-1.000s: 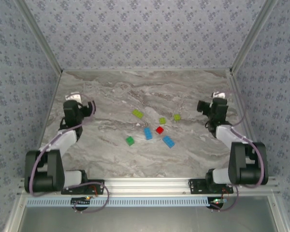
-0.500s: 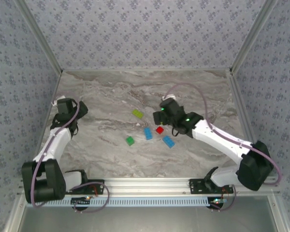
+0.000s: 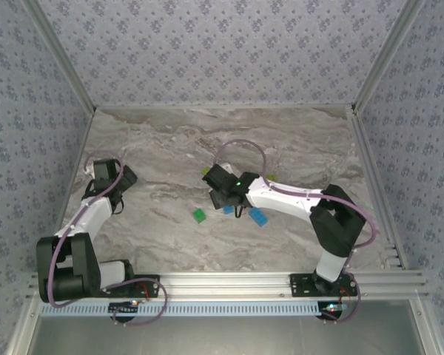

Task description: Assemble a carrot with lego

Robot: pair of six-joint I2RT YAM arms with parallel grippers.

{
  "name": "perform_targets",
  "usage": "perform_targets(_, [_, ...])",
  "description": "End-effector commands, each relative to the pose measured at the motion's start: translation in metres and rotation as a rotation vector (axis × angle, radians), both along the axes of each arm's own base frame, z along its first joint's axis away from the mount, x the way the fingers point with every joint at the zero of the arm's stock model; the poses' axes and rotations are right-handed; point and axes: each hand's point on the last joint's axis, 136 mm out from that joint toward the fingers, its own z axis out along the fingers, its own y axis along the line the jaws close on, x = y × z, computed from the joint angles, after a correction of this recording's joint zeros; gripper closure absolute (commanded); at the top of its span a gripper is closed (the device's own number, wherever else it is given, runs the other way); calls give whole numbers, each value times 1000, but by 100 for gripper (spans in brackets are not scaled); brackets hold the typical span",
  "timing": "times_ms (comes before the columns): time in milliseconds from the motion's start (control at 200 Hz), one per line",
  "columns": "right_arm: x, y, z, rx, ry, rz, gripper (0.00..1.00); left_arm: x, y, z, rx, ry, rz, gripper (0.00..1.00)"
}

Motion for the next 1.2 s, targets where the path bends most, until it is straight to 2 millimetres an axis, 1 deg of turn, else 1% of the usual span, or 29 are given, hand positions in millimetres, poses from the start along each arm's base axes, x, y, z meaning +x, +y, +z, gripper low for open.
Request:
perform_targets(0, [-1, 17, -2, 60, 46, -6, 33, 10, 2, 13, -6, -50, 9, 2])
perform_targets(75, [-1, 18, -7, 64, 61, -11, 34, 10, 1, 12, -7, -46, 10, 3])
perform_targets(200, [0, 11, -18, 60, 87, -35, 34, 10, 2, 12, -4, -45, 14, 3])
perform_targets(360, [-3, 7, -31, 90, 122, -40, 30, 10, 2, 13, -3, -47, 12, 3])
perform_targets(530, [-2, 8, -40, 99, 137, -43, 29, 9, 3, 12, 0, -43, 11, 3])
perform_targets(535, [-5, 4, -45, 86, 147, -44, 29, 9, 3, 12, 0, -43, 11, 3])
perform_targets(550, [-8, 0, -51, 73, 158, -44, 29, 9, 3, 12, 0, -43, 12, 2])
perform_targets(645, [-11, -1, -60, 71, 173, -42, 29, 10, 3, 12, 0, -42, 11, 3])
perform_targets(959, [-13, -1, -70, 56, 189, -34, 31, 9, 3, 11, 0, -39, 12, 3])
perform_targets(1194, [-9, 0, -71, 38, 169, -31, 34, 10, 3, 12, 1, -40, 12, 2])
